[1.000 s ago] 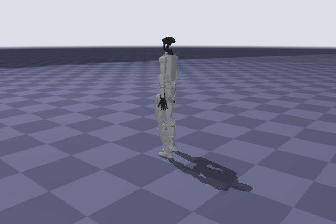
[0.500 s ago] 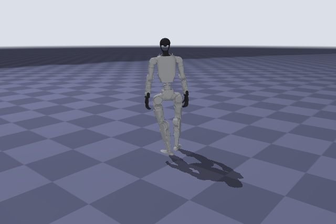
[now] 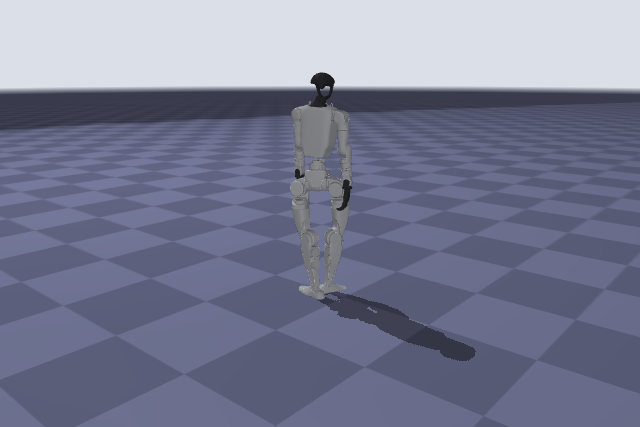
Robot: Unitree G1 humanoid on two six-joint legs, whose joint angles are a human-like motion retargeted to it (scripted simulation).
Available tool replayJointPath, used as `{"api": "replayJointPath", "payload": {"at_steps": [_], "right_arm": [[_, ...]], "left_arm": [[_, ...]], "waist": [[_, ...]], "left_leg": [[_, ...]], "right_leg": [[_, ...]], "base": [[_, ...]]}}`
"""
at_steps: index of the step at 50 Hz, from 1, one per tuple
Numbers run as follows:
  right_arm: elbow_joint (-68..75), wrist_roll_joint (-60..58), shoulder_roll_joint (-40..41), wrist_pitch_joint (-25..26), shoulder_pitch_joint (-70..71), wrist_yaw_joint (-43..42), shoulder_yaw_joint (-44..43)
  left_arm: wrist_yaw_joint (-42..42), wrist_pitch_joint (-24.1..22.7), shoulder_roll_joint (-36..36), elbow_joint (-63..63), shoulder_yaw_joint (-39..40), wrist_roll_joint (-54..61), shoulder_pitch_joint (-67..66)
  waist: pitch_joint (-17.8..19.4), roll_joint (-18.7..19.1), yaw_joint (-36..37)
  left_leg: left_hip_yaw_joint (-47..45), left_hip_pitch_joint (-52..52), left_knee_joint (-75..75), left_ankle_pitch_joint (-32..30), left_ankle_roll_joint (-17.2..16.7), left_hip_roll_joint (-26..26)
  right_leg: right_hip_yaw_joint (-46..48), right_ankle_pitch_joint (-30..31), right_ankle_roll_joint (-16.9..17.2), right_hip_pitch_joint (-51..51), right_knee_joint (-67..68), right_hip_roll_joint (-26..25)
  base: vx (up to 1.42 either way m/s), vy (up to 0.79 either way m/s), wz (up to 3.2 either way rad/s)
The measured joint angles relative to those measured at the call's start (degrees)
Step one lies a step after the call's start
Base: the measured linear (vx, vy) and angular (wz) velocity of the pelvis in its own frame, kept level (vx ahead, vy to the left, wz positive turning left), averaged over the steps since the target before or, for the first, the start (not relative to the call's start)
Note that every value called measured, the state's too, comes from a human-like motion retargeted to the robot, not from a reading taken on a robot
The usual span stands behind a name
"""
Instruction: In place motions
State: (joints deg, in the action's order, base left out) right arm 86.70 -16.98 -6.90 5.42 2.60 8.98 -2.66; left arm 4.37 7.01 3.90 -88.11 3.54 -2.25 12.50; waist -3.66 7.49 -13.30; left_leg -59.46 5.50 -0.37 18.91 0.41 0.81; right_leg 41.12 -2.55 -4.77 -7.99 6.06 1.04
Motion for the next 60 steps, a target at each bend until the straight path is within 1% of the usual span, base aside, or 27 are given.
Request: {"api": "replayJointPath", "payload": {"at_steps": [5,10,13,15,17,19,20,21,22,23,25,27,30,32,35,39,43,45,47,48,50,53,55,57,60], "right_arm": [[0.44,0.98,0.28,0.34,0.99,0.35,-0.91],[-1.15,0.80,-0.02,0.14,1.50,0.19,-1.95],[-2.57,0.42,-0.22,-0.05,1.71,0.51,-1.94],[-3.39,0.39,-0.27,-0.19,1.88,0.69,-1.63],[-4.19,0.46,-0.28,-0.38,1.94,0.97,-1.37],[-5.14,0.61,-0.32,-0.67,1.72,1.33,-1.29],[-5.65,0.69,-0.38,-0.83,1.54,1.54,-1.34],[-6.11,0.61,-0.54,-0.96,1.16,1.84,-1.39],[-6.56,0.45,-0.74,-1.08,0.84,2.14,-1.40],[-6.97,0.12,-1.03,-1.18,0.60,2.43,-1.31],[-7.67,-1.02,-1.91,-1.35,0.90,2.81,-0.91],[-7.97,-2.03,-2.70,-1.50,1.67,2.63,-0.08],[-7.15,-2.37,-3.93,-1.56,2.80,2.29,1.35],[-5.73,-2.07,-4.56,-1.45,3.11,2.22,1.73],[-2.88,-1.80,-5.26,-0.85,3.07,1.98,1.37],[0.13,-1.50,-5.81,-0.26,1.90,1.29,-0.47],[2.05,-1.02,-6.29,0.06,-0.46,1.07,-1.82],[2.89,-1.25,-6.46,0.33,-1.55,1.09,-2.46],[3.58,-1.91,-6.50,0.74,-2.49,1.24,-3.33],[3.83,-2.33,-6.49,0.97,-2.94,1.29,-3.85],[4.02,-3.23,-6.24,1.44,-3.86,1.26,-4.42],[3.30,-2.63,-4.58,1.62,-4.68,0.30,-3.73],[2.56,-0.55,-3.17,1.02,-4.70,-0.26,-3.70],[1.66,1.41,-2.16,0.09,-4.88,0.94,-3.93],[0.31,1.75,-0.72,-0.45,-5.74,3.22,-4.06]], "left_arm": [[2.50,-1.56,-1.21,3.35,-2.14,-2.66,-0.25],[2.24,-1.61,-1.06,1.65,-3.20,-3.28,-0.80],[1.57,-0.98,-0.73,-1.22,-2.31,-2.82,-1.64],[1.10,-0.50,-0.46,-2.87,-1.43,-2.25,-2.64],[0.45,-0.18,-0.35,-3.90,-0.40,-1.87,-4.16],[-0.37,-0.12,-0.41,-4.29,0.15,-1.44,-6.08],[-0.74,-0.12,-0.44,-4.28,0.13,-1.15,-7.14],[-0.86,-0.02,-0.52,-4.03,0.05,-1.02,-8.50],[-0.98,0.07,-0.70,-3.71,0.13,-0.89,-9.87],[-1.08,0.12,-1.05,-3.26,0.52,-0.74,-11.24],[-1.19,-0.17,-2.05,-2.42,1.85,0.33,-13.13],[-1.16,-0.72,-2.92,-1.99,3.44,1.49,-14.10],[-1.32,-0.90,-3.77,-2.02,5.11,1.76,-14.67],[-1.10,-0.79,-3.67,-2.18,4.91,1.02,-14.84],[-0.70,-1.05,-2.99,-1.82,3.46,-0.26,-14.95],[-0.58,-0.77,-2.18,-0.27,2.05,-0.91,-13.26],[-0.14,-1.15,-1.96,2.41,1.48,-0.27,-11.22],[0.18,-1.42,-1.92,4.09,1.14,0.00,-10.44],[0.50,-1.80,-1.89,5.60,0.60,-0.06,-10.17],[0.60,-2.05,-1.91,6.17,0.38,-0.24,-10.21],[0.96,-2.47,-1.90,6.75,0.47,-0.65,-10.69],[2.13,-2.24,-1.50,6.17,2.36,-1.82,-11.39],[1.99,-2.04,-1.34,5.47,3.36,-2.34,-11.09],[1.67,-2.47,-1.25,4.52,3.51,-2.12,-10.69],[2.01,-2.92,-1.56,2.69,3.35,-1.26,-10.96]], "waist": [[-1.79,1.59,-0.01],[-3.25,2.13,1.12],[-3.44,1.57,1.61],[-3.23,0.44,2.29],[-3.04,-1.75,3.39],[-2.72,-4.78,5.38],[-2.51,-6.42,6.71],[-2.45,-7.70,8.50],[-2.35,-8.72,10.30],[-2.16,-9.21,12.13],[-1.31,-9.15,14.50],[-0.06,-8.46,14.80],[1.41,-7.01,13.70],[1.81,-6.26,13.33],[2.39,-4.99,13.25],[3.66,-4.68,12.88],[4.62,-4.21,12.58],[5.41,-3.99,13.68],[5.88,-3.31,15.22],[5.79,-3.00,15.51],[4.81,-2.54,14.45],[2.95,-2.54,10.59],[3.28,-2.93,9.47],[4.07,-3.49,10.06],[3.39,-4.19,10.93]], "left_leg": [[-1.44,0.01,-0.50,-0.08,-1.35,0.61],[-3.66,1.24,0.21,0.07,-2.81,1.10],[-4.13,3.30,1.71,-0.51,-2.80,1.04],[-4.00,5.06,3.67,-1.88,-2.52,0.86],[-3.74,6.68,7.01,-4.11,-0.34,0.32],[-1.55,7.52,11.94,-5.96,3.90,-0.45],[0.16,7.60,15.01,-6.64,6.43,-0.76],[2.40,6.92,18.55,-6.99,7.98,-0.64],[5.49,5.66,22.00,-7.45,9.04,-0.58],[10.32,3.22,25.25,-8.11,9.14,-0.64],[19.66,-1.98,29.65,-9.32,8.43,-1.86],[24.89,-4.59,29.38,-9.80,8.31,-3.11],[26.33,-5.55,23.83,-9.01,10.24,-2.54],[26.90,-6.08,19.68,-8.77,10.75,-2.28],[33.42,-8.58,14.83,-10.11,9.06,-2.59],[45.42,-13.00,13.98,-11.95,6.96,-4.03],[60.40,-14.95,13.01,-15.14,6.03,-7.69],[65.13,-14.34,11.64,-16.83,5.55,-9.19],[66.18,-13.16,9.48,-19.70,5.11,-9.12],[65.80,-12.50,8.44,-21.64,5.76,-8.84],[63.67,-11.35,7.84,-20.69,5.94,-7.60],[61.24,-10.97,6.67,-20.82,4.72,-5.84],[59.65,-10.05,5.88,-20.76,4.97,-5.39],[58.29,-8.23,4.76,-20.58,5.15,-5.26],[57.13,-6.88,3.77,-20.06,5.26,-5.18]], "right_leg": [[-1.96,-0.53,-0.73,-1.13,0.08,-1.19],[-4.65,-0.54,-0.93,-1.38,-0.15,-1.86],[-7.09,0.13,-0.59,-0.40,-0.89,-1.85],[-8.79,1.03,-0.20,0.84,-1.74,-1.33],[-10.19,2.11,0.54,2.34,-2.51,0.53],[-11.80,2.92,1.46,3.73,-2.67,3.59],[-12.59,3.26,1.98,4.34,-2.54,5.35],[-13.73,3.58,2.50,4.66,-2.30,6.76],[-15.10,3.92,2.98,4.89,-2.14,7.86],[-16.96,4.30,3.41,4.97,-2.15,8.37],[-19.70,4.99,4.18,4.99,-2.33,8.67],[-22.04,5.39,4.97,5.11,-2.47,8.69],[-25.09,5.94,5.79,5.18,-2.59,8.36],[-26.98,6.43,5.65,5.12,-2.66,7.71],[-29.39,7.23,5.37,5.35,-2.96,6.11],[-32.50,7.61,5.30,5.66,-2.90,5.37],[-35.22,7.20,2.84,5.68,-2.27,4.01],[-37.78,7.01,1.80,5.95,-1.87,2.74],[-40.12,7.03,1.61,6.63,-1.73,1.13],[-40.65,7.06,1.68,7.02,-1.79,0.54],[-41.34,7.04,1.77,7.33,-1.80,-0.45],[-41.80,6.67,1.35,6.66,-1.28,-1.18],[-42.08,6.46,0.95,6.77,-0.85,-1.38],[-42.80,6.39,0.80,7.29,-0.54,-1.53],[-43.39,6.31,1.11,7.41,-0.39,-1.43]], "base": [[-0.09,-0.08,-0.23],[-0.05,-0.10,-0.31],[-0.01,-0.08,-0.59],[0.02,-0.06,-0.89],[0.00,-0.08,-1.16],[0.10,-0.01,-1.47],[0.16,-0.02,-1.78],[0.17,-0.04,-1.97],[0.15,-0.03,-2.19],[0.09,0.02,-2.26],[-0.02,0.08,-2.19],[-0.13,0.08,-1.81],[-0.05,0.11,-1.55],[0.03,0.06,-1.33],[0.08,0.03,-1.25],[0.07,0.01,-0.91],[0.12,0.01,-0.70],[0.20,0.04,-1.10],[0.28,0.08,-1.20],[0.32,0.06,-0.88],[0.36,0.03,-0.53],[0.33,0.01,-0.31],[0.18,-0.01,-0.49],[0.19,-0.02,-0.67],[0.26,-0.02,-0.44]]}}
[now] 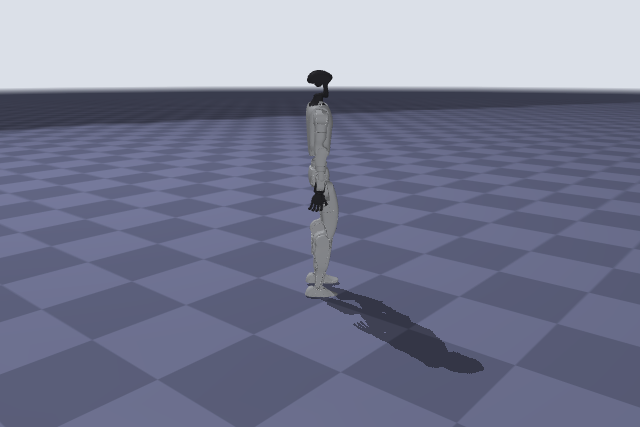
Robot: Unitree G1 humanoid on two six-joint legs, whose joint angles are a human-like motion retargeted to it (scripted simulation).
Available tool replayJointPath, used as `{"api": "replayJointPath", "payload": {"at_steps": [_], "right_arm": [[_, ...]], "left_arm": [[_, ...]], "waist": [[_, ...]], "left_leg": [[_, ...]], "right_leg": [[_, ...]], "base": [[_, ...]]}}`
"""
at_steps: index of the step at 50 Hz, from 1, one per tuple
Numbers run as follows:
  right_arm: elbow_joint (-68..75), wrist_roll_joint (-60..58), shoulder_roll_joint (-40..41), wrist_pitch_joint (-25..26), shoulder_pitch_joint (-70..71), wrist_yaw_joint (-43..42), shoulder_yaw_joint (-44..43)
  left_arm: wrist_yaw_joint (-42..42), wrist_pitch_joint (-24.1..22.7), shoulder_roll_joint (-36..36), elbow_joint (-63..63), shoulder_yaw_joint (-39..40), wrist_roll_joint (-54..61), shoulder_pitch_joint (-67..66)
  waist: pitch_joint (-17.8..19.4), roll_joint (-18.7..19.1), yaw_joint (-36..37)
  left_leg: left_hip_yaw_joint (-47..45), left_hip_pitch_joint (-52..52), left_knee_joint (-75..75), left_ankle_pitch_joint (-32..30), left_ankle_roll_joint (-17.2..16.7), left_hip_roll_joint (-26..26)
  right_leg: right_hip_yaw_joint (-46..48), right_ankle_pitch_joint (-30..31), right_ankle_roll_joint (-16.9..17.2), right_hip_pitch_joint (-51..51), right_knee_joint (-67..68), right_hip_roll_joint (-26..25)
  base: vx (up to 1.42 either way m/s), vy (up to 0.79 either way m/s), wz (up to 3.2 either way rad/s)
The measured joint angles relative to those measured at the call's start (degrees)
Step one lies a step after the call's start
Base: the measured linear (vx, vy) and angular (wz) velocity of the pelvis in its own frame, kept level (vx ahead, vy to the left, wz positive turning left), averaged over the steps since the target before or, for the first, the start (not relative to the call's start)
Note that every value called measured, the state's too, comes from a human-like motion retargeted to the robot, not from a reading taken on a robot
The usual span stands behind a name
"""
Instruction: In place motions
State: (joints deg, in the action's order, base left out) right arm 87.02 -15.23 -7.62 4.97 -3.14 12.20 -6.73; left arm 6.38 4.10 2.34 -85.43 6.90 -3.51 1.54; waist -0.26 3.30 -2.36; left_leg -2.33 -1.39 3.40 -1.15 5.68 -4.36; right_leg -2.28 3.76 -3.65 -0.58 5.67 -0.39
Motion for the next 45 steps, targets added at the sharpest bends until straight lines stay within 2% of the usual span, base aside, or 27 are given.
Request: {"api": "replayJointPath", "payload": {"at_steps": [4,10,28,33,45], "right_arm": [[-0.93,-1.94,0.85,0.14,0.11,-1.06,1.51],[-2.44,-3.48,1.49,0.24,2.63,-1.20,5.08],[-4.02,-3.06,1.53,-0.29,4.39,-0.56,5.76],[-3.47,-3.21,1.86,-0.26,4.03,-0.21,6.06],[-2.42,-4.63,1.80,-0.43,3.54,1.40,6.99]], "left_arm": [[0.91,-0.49,-0.54,-2.27,0.45,1.62,-0.89],[0.79,-0.55,-0.37,-3.71,2.67,0.93,-0.82],[3.51,2.60,0.36,-4.16,3.80,0.97,-0.64],[1.26,2.05,0.56,-4.09,2.79,0.43,-0.67],[4.12,3.01,0.77,-4.95,3.95,0.40,-0.96]], "waist": [[-1.65,-0.35,0.05],[-0.92,-0.83,-1.75],[-1.94,-2.78,1.08],[-1.76,-3.27,1.80],[-1.15,-3.62,2.39]], "left_leg": [[-0.53,-0.08,-0.29,0.96,0.75,-0.18],[-1.78,0.54,-0.70,1.75,1.38,-0.18],[-1.95,0.39,-1.77,2.71,2.41,-1.71],[-1.77,0.32,-1.82,3.02,2.58,-2.18],[-2.26,0.88,-2.19,4.21,2.93,-2.54]], "right_leg": [[-0.96,0.03,0.61,-0.84,0.03,-0.03],[-1.86,-0.07,1.19,-0.95,0.19,-0.01],[-1.85,-0.68,2.40,-1.80,0.66,1.38],[-1.64,-0.82,2.77,-1.93,0.74,1.85],[-1.45,-0.64,2.83,-2.09,1.50,2.25]], "base": [[0.20,0.03,-0.32],[0.09,0.03,-0.21],[0.10,0.03,-0.04],[0.07,0.02,0.01],[0.01,0.01,-0.02]]}}
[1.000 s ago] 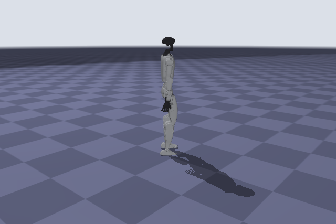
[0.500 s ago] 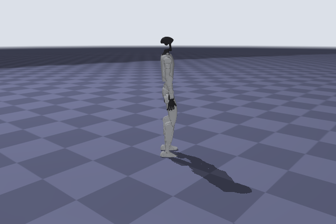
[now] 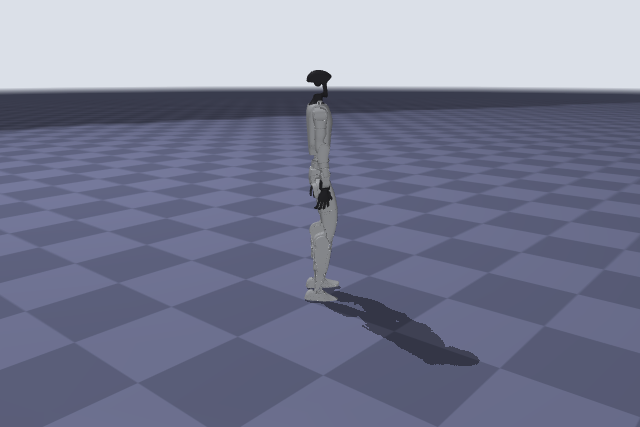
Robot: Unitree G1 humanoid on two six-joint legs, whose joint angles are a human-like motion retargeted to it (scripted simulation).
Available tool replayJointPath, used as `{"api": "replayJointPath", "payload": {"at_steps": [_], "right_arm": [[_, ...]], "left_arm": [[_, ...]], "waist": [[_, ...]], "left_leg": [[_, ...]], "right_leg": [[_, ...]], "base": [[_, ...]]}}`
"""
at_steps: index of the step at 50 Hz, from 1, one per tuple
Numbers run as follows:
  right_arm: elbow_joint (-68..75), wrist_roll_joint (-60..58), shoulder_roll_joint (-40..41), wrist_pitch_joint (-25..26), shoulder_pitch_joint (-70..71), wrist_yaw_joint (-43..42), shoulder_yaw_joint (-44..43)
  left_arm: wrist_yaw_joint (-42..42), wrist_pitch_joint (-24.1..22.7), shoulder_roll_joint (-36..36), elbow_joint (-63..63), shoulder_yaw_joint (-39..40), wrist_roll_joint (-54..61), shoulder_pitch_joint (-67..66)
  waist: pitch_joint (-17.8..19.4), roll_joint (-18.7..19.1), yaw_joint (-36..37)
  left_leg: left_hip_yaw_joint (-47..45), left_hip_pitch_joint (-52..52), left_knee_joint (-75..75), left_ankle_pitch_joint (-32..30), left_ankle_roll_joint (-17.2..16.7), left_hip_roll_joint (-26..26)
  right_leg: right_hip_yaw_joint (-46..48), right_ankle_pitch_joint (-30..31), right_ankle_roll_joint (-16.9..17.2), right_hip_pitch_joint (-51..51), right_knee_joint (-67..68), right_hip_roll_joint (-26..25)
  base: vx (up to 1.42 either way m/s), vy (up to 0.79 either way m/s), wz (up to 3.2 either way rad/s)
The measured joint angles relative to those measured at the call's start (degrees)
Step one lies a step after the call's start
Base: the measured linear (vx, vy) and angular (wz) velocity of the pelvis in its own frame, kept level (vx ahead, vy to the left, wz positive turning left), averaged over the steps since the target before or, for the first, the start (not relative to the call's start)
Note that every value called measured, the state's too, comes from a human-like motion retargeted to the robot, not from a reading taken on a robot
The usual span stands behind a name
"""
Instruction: In place motions
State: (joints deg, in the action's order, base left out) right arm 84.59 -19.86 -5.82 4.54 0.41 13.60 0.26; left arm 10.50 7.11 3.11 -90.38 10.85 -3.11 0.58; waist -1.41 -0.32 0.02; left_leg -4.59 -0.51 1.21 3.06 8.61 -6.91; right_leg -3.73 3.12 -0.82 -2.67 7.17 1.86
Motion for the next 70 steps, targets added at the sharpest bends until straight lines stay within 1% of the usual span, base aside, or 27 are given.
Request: {"api": "replayJointPath", "payload": {"at_steps": [4,15,23,31,37,43,48,51,56,60,62,65,67,68,70], "right_arm": [[0.27,0.06,-0.09,0.12,-0.05,-0.18,0.08],[-0.05,-0.57,-0.29,0.95,0.34,-2.13,1.09],[-0.56,-0.89,-0.62,0.70,0.64,-1.12,0.24],[-1.17,-1.20,-1.33,0.68,1.01,-1.09,-0.06],[-2.16,-0.66,-0.86,0.84,2.36,-0.90,-0.63],[-5.61,1.92,1.21,0.39,5.01,-0.67,1.90],[-8.85,0.48,2.08,-0.52,5.18,0.03,5.39],[-9.37,-1.05,1.93,-0.70,5.08,0.43,6.59],[-8.68,-1.30,1.70,-0.44,4.67,-0.10,6.66],[-6.86,0.86,1.43,-0.07,4.02,-1.03,4.97],[-5.52,1.94,1.17,0.18,3.63,-1.65,3.80],[-3.38,3.10,0.72,0.55,3.22,-2.63,2.32],[-2.11,3.32,0.49,0.82,3.09,-3.25,1.70],[-1.56,3.31,0.42,0.94,3.05,-3.55,1.47],[-0.70,3.16,0.33,1.14,2.83,-4.00,1.07]], "left_arm": [[0.23,0.72,0.40,-0.10,-0.30,-0.85,-0.09],[-0.89,0.51,0.89,0.49,-0.83,-0.37,0.19],[-0.86,0.53,0.63,0.33,-1.61,-0.63,0.39],[-3.92,0.13,0.35,0.38,-2.58,-0.91,0.41],[-4.11,0.26,0.87,0.10,-2.13,-0.63,0.30],[-4.00,0.52,2.31,-1.07,-0.35,0.03,-0.26],[-4.61,1.06,3.65,-2.48,0.32,-1.41,-1.23],[-5.09,0.67,3.67,-1.80,0.77,-0.84,-2.11],[-4.88,0.33,3.04,-0.46,2.27,1.09,-2.54],[-4.73,0.67,2.99,-0.23,2.02,1.39,-1.45],[-4.46,0.77,3.04,0.11,1.46,1.18,-0.81],[-3.96,0.75,3.16,1.00,0.99,1.11,0.09],[-3.63,0.61,3.34,1.77,1.06,1.36,0.57],[-3.47,0.54,3.47,2.09,1.16,1.53,0.81],[-3.25,0.45,3.83,2.42,1.39,1.82,1.37]], "waist": [[-0.14,-0.01,-0.06],[0.11,-0.30,-0.06],[0.26,-0.81,-0.13],[0.50,-0.63,-0.05],[0.66,-0.49,-0.46],[2.94,-0.54,-2.90],[3.09,-0.40,-4.09],[2.87,-0.41,-3.33],[1.95,0.24,-3.34],[0.94,1.00,-4.12],[0.44,1.11,-4.41],[-0.18,0.51,-4.70],[-0.54,-0.22,-5.18],[-0.72,-0.45,-5.54],[-1.10,-0.55,-6.81]], "left_leg": [[-0.08,-0.03,0.08,0.31,-0.01,0.00],[0.22,-0.15,0.87,0.84,-0.49,0.13],[0.70,-0.16,1.46,1.33,-0.75,-0.26],[-0.53,0.22,0.85,1.68,-0.66,-0.49],[-4.07,0.09,-0.35,1.96,-0.28,-0.19],[-11.38,0.96,-1.49,3.41,-0.35,1.84],[-19.98,1.75,-2.40,5.23,-1.35,4.41],[-26.31,2.62,-2.88,6.52,-2.23,5.77],[-36.51,3.83,-3.26,8.54,-3.98,7.89],[-43.22,4.59,-3.03,9.81,-5.30,9.29],[-45.31,5.00,-2.79,10.37,-5.70,9.51],[-47.51,5.82,-2.62,11.07,-6.30,8.88],[-49.06,6.54,-2.69,11.43,-6.76,8.00],[-49.80,6.89,-2.71,11.56,-7.05,7.73],[-50.84,7.45,-2.56,11.67,-7.65,7.65]], "right_leg": [[0.34,0.05,-0.04,0.04,0.12,0.09],[1.22,-0.74,-0.86,0.45,1.27,0.11],[1.81,-0.82,0.00,1.15,0.94,0.78],[1.34,-1.16,-0.31,0.47,2.08,1.06],[-1.62,-0.44,-0.99,-1.91,3.34,-0.04],[-4.83,-1.61,-2.63,-4.49,4.49,-2.64],[3.35,-6.12,-6.13,-6.62,4.57,-1.34],[11.11,-9.12,-7.01,-7.24,4.35,0.64],[29.17,-14.82,-6.35,-6.36,5.27,5.24],[43.75,-17.92,-3.88,-3.67,5.60,8.04],[49.35,-17.40,-2.09,-2.05,4.44,8.68],[53.29,-12.85,1.42,-0.55,1.09,9.13],[51.75,-8.17,3.58,-0.78,-1.26,9.03],[50.07,-6.13,4.05,-1.06,-2.19,8.69],[46.33,-2.42,3.94,-1.75,-3.70,7.88]], "base": [[0.00,0.00,0.00],[0.00,0.00,0.02],[0.00,0.00,0.04],[0.00,0.00,0.00],[-0.03,0.01,-0.46],[-0.22,-0.03,-1.09],[-0.24,0.00,-1.55],[-0.24,-0.01,-1.86],[-0.23,0.00,-1.77],[-0.20,-0.02,-1.40],[-0.18,-0.06,-1.19],[-0.13,-0.06,-1.18],[-0.16,-0.14,-1.12],[-0.15,-0.13,-1.00],[-0.15,-0.14,-0.79]]}}
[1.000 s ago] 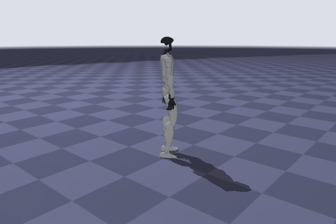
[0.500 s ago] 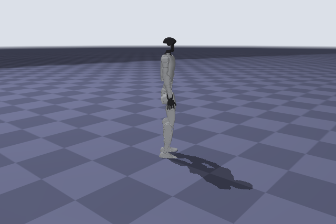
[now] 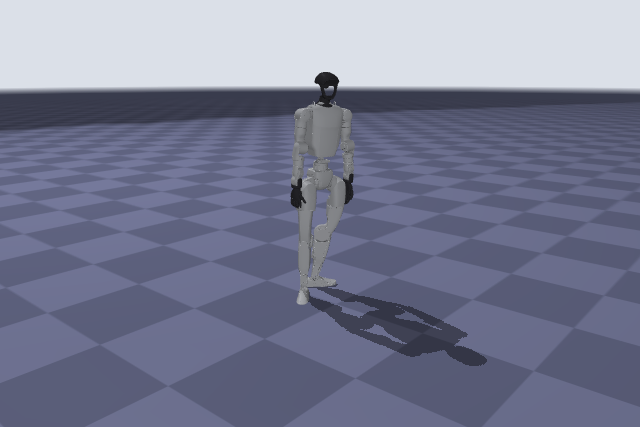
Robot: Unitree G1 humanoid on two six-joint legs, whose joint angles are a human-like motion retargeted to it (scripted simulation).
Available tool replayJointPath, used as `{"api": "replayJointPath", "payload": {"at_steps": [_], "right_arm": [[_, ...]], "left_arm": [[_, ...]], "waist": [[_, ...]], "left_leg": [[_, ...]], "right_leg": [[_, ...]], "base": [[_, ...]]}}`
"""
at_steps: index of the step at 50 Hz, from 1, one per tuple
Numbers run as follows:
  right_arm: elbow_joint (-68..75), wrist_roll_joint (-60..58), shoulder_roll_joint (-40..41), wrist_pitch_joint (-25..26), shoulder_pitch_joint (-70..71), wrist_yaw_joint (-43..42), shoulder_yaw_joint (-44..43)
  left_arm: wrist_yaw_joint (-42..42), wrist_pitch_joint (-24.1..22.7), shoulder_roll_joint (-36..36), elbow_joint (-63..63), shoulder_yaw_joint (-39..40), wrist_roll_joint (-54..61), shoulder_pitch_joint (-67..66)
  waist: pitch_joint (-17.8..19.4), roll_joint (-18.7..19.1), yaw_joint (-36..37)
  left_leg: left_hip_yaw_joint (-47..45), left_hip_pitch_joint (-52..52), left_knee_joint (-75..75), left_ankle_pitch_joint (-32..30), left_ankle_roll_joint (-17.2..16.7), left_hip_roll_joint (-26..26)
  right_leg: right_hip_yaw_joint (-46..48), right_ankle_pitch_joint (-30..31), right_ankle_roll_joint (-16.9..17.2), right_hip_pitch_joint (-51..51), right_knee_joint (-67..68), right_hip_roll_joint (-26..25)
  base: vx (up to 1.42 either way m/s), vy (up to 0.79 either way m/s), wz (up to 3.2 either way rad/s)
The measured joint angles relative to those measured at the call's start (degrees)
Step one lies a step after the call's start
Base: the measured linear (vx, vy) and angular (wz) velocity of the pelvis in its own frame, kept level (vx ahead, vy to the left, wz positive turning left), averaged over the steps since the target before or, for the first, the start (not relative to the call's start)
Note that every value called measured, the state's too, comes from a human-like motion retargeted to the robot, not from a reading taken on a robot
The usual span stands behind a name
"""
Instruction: In place motions
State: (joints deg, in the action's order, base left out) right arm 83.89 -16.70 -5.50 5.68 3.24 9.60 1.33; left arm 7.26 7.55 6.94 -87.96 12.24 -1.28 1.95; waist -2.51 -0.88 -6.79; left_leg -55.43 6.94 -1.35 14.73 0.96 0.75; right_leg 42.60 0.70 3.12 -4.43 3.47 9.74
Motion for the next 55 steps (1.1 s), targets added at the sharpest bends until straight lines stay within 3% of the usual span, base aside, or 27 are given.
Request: {"api": "replayJointPath", "payload": {"at_steps": [5,10,17,20,23,25,28,34,37,38,40,42,49,55], "right_arm": [[1.27,-0.05,-0.27,0.18,-1.73,-0.27,-1.51],[2.66,-0.18,-0.82,0.43,-3.35,-0.70,-4.20],[1.92,-0.47,-0.47,0.59,-3.49,-0.46,-3.86],[0.47,-0.53,0.01,0.29,-3.27,0.07,-2.74],[-1.20,-1.25,0.09,0.03,-2.60,0.93,-2.33],[-2.21,-1.93,-0.17,-0.11,-2.05,1.40,-2.13],[-2.78,-2.57,-0.98,-0.24,-1.39,1.59,-1.50],[-2.79,-2.71,-2.79,-0.38,-0.99,1.59,-2.14],[-2.17,-2.68,-3.40,-0.27,-1.73,1.61,-2.76],[-1.80,-2.61,-3.48,-0.18,-2.08,1.60,-2.73],[-0.82,-2.50,-3.68,0.07,-2.55,1.64,-2.61],[0.11,-2.67,-3.67,0.46,-2.48,1.69,-2.38],[0.47,-0.42,-1.65,0.05,-3.98,1.04,-2.66],[2.05,-1.69,-0.97,0.24,-6.06,0.79,-3.06]], "left_arm": [[-0.20,0.24,0.61,-0.52,-0.15,0.31,1.66],[-0.11,-0.03,-0.49,0.25,-1.16,1.45,2.38],[0.35,-1.19,-1.56,1.97,-0.30,1.15,-0.10],[-0.17,-1.18,-1.21,0.72,-0.11,0.42,-0.83],[-0.93,-0.81,-0.73,-0.72,-1.26,0.26,-0.36],[-1.44,-0.54,-0.71,-1.01,-1.93,0.40,0.29],[-1.84,-0.63,-1.77,0.38,-2.24,0.93,0.53],[-1.40,-1.86,-3.56,4.09,-4.41,0.39,0.84],[-1.33,-2.15,-3.87,4.53,-6.24,-0.74,0.46],[-1.33,-2.23,-3.89,4.47,-6.79,-1.00,0.08],[-1.12,-2.27,-3.91,3.96,-7.66,-1.35,-0.62],[-0.60,-1.96,-3.81,2.82,-7.48,-1.77,-0.75],[-0.74,-1.18,-3.30,-0.01,-5.24,-2.65,-1.12],[-0.55,-0.82,-3.02,-1.48,-4.21,-2.75,-3.06]], "waist": [[-0.87,0.58,-3.95],[-1.99,1.18,-2.88],[-2.32,-0.04,-3.63],[-2.09,-3.05,-3.97],[-0.40,-7.05,-3.02],[0.83,-7.63,-2.53],[1.87,-6.26,-0.42],[2.96,-4.24,2.29],[3.01,-1.95,4.34],[3.01,-1.37,4.89],[3.06,-0.92,5.38],[2.67,-0.34,3.20],[2.67,1.04,1.88],[-1.30,2.65,3.12]], "left_leg": [[-0.24,1.13,1.59,-0.39,-1.29,1.23],[-2.74,3.26,3.36,-2.12,-2.38,3.28],[-5.41,7.79,8.25,-9.41,-1.85,5.85],[-5.32,8.71,14.77,-14.66,1.41,7.05],[0.12,5.15,30.32,-17.26,9.63,11.41],[6.07,0.93,39.77,-17.39,11.47,14.92],[21.89,-7.27,42.56,-15.59,6.61,11.11],[31.28,-12.29,28.41,-8.33,6.53,2.59],[36.56,-12.90,17.44,-8.16,4.32,-0.46],[36.81,-12.64,14.18,-8.55,3.48,-0.79],[38.07,-11.69,10.25,-12.52,5.63,-2.30],[35.96,-10.29,10.43,-11.12,3.33,-0.62],[33.60,-5.75,4.76,-11.37,4.06,-1.27],[31.04,-4.72,1.10,-10.38,4.40,-1.57]], "right_leg": [[-2.63,1.98,-0.78,0.45,-1.82,-1.40],[-7.14,1.17,-2.71,0.00,-0.65,-2.83],[-15.50,1.52,-5.06,0.52,-0.29,-3.98],[-18.83,1.99,-5.63,1.63,-0.40,-2.02],[-22.40,2.26,-5.47,3.38,0.03,1.21],[-23.32,2.49,-5.63,4.19,0.03,1.26],[-25.66,3.15,-6.35,3.93,-0.32,-0.86],[-28.56,3.36,-6.20,3.34,-0.26,-2.25],[-29.77,3.47,-5.99,3.68,-0.37,-4.73],[-30.14,3.49,-5.86,4.05,-0.38,-5.46],[-30.73,3.49,-5.69,5.01,-0.39,-5.89],[-29.99,3.02,-6.03,5.35,0.04,-5.96],[-32.23,1.65,-7.65,6.01,1.67,-6.87],[-33.97,1.41,-6.79,4.14,1.92,-7.47]], "base": [[-0.14,-0.17,-0.32],[-0.08,-0.21,-0.61],[-0.08,-0.23,-0.85],[-0.05,-0.24,-0.98],[-0.06,-0.27,-0.93],[-0.06,-0.20,-0.77],[-0.08,-0.11,-1.06],[-0.03,-0.02,-0.77],[0.15,0.00,-0.85],[0.21,0.03,-0.86],[0.23,0.05,-0.59],[0.23,0.10,-0.18],[0.17,0.06,-0.37],[0.21,0.04,-0.35]]}}
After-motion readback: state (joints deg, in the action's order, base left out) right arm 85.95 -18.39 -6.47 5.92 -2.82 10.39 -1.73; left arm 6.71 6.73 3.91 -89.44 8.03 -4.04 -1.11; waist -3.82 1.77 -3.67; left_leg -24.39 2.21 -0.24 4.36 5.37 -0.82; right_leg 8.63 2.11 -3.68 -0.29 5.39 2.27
